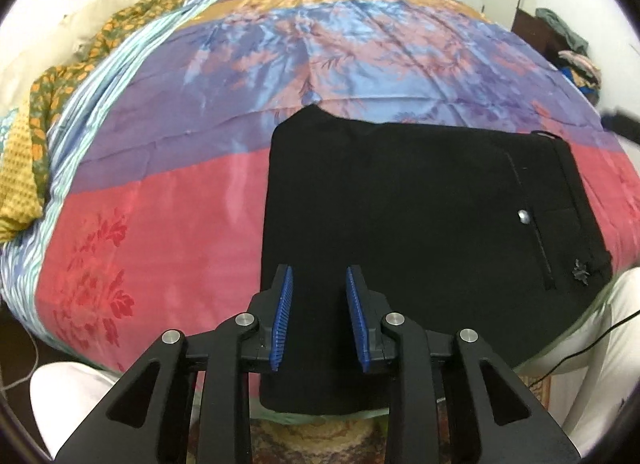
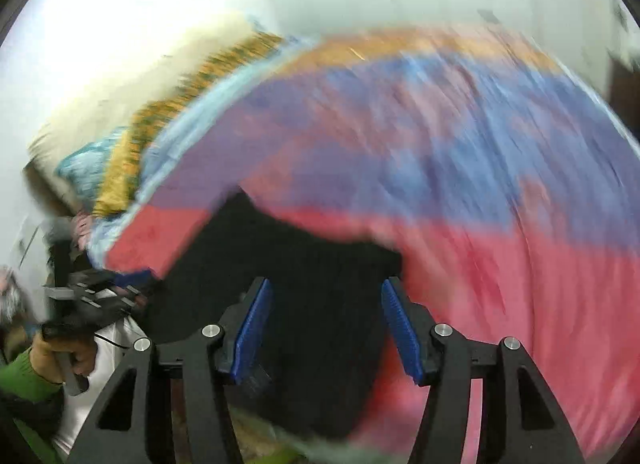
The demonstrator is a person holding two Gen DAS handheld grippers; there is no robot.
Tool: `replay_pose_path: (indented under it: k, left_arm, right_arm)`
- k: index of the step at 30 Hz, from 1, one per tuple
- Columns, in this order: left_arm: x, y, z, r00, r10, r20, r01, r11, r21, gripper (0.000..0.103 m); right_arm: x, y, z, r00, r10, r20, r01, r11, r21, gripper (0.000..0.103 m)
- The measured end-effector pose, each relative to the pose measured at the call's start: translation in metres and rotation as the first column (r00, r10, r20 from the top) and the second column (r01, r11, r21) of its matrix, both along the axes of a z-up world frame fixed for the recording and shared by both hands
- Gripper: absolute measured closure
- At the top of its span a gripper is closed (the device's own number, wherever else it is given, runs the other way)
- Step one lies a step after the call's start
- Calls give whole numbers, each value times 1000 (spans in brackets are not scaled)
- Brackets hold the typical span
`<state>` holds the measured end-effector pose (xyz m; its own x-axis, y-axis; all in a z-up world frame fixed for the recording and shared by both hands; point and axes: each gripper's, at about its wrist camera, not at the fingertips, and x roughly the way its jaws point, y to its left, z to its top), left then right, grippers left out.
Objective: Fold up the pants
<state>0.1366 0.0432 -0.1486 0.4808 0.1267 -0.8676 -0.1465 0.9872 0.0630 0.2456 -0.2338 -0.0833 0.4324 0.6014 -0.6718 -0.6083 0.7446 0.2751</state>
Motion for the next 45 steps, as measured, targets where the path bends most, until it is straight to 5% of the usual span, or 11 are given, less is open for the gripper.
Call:
replay_pose_path:
  k: [3, 6, 8, 12, 20, 25, 30, 45]
  left_arm:
    - [2, -2, -7, 999, 3, -33, -3, 1000, 21, 75]
    - [1, -4, -9, 999, -3, -41, 4, 1000, 28, 72]
    - [1, -6, -7, 999, -8, -39, 9, 999, 37, 72]
    - [2, -7, -5, 999, -8, -40, 9, 999, 36, 72]
    - [2, -13, -7, 999, -14, -48, 16, 999, 39, 72]
    - [0, -16, -7, 999, -19, -46, 21, 999, 47, 72]
    - [-2, -17, -8, 999, -25, -47, 28, 998, 50, 72]
    - [-4, -18, -11, 998, -25, -49, 28, 999, 47, 72]
  right_arm:
    - [15, 24, -18, 999, 53, -6, -53, 999, -2, 44]
    - [40, 37, -79, 990, -8, -139, -14, 988, -152, 51]
    - [44, 38, -94, 990, -32, -141, 3, 980, -199, 56]
    - [31, 36, -65, 993, -57, -99, 41, 986, -163, 56]
    - [-47, 40, -18, 998, 67, 2, -66, 987, -147, 56]
    - [-95, 41, -35, 994, 104, 10, -100, 971, -217, 56]
    - [-99, 39, -77, 993, 46, -113, -72, 968, -239, 56]
    - [-99, 41, -92, 990, 15, -139, -47, 974, -224, 56]
